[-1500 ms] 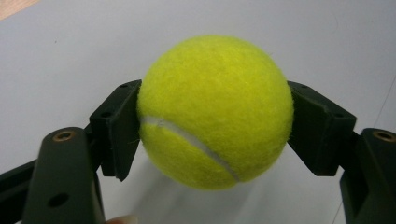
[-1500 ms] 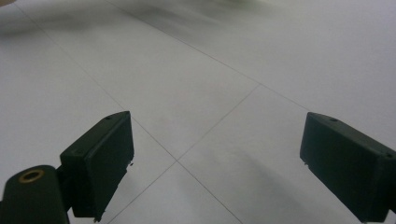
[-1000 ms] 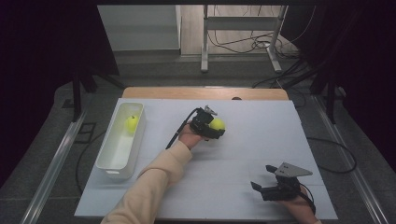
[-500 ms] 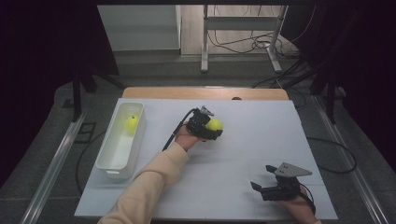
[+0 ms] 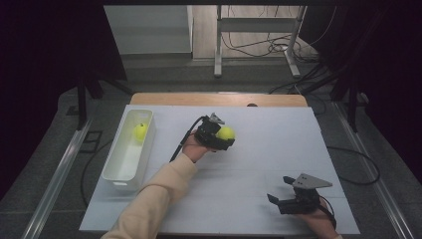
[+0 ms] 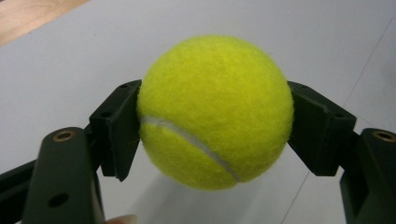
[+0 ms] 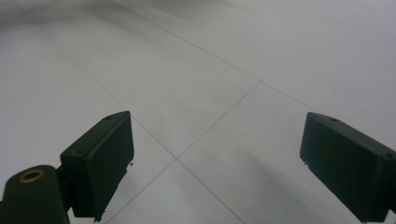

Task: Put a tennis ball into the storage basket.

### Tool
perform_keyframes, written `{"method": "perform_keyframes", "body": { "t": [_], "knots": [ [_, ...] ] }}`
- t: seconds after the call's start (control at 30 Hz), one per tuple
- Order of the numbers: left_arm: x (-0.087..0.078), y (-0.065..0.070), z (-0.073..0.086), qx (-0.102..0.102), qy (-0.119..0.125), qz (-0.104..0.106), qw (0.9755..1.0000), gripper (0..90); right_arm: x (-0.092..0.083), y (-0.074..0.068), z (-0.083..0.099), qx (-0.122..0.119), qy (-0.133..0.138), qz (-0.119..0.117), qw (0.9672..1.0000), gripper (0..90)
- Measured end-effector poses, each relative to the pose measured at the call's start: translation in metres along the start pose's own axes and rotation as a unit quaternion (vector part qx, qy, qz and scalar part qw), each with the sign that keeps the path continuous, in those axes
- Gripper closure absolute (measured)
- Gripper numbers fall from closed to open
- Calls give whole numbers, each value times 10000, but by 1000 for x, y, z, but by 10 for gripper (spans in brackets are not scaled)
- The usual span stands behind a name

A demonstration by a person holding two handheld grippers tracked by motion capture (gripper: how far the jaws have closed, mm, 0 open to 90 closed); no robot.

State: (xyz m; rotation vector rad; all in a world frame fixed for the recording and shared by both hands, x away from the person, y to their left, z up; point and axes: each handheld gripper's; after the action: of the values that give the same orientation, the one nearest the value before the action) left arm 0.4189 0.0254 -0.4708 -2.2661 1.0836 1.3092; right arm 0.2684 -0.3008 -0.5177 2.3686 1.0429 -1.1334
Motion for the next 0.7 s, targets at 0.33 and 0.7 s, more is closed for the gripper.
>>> {"method": "perform_keyframes", "body": {
  "t": [0.33,0.7],
  "knots": [
    [-11,-1,7,-14,51,-32,10000,265,0,0,0,-18,3,10,10000,103],
    [-23,0,14,-35,127,-74,9999,265,-1,-1,0,-32,1,8,10000,103]
  ]
}}
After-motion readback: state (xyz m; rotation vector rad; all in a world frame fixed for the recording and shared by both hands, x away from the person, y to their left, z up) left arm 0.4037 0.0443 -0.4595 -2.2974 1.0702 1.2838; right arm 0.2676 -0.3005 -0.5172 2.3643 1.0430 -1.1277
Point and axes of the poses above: each handheld gripper's, and its own axes: x roughly forward along the jaws, z roughly out of its underside, y roughly to its right, and after that the axes turned 15 degrees about -y, right-handed
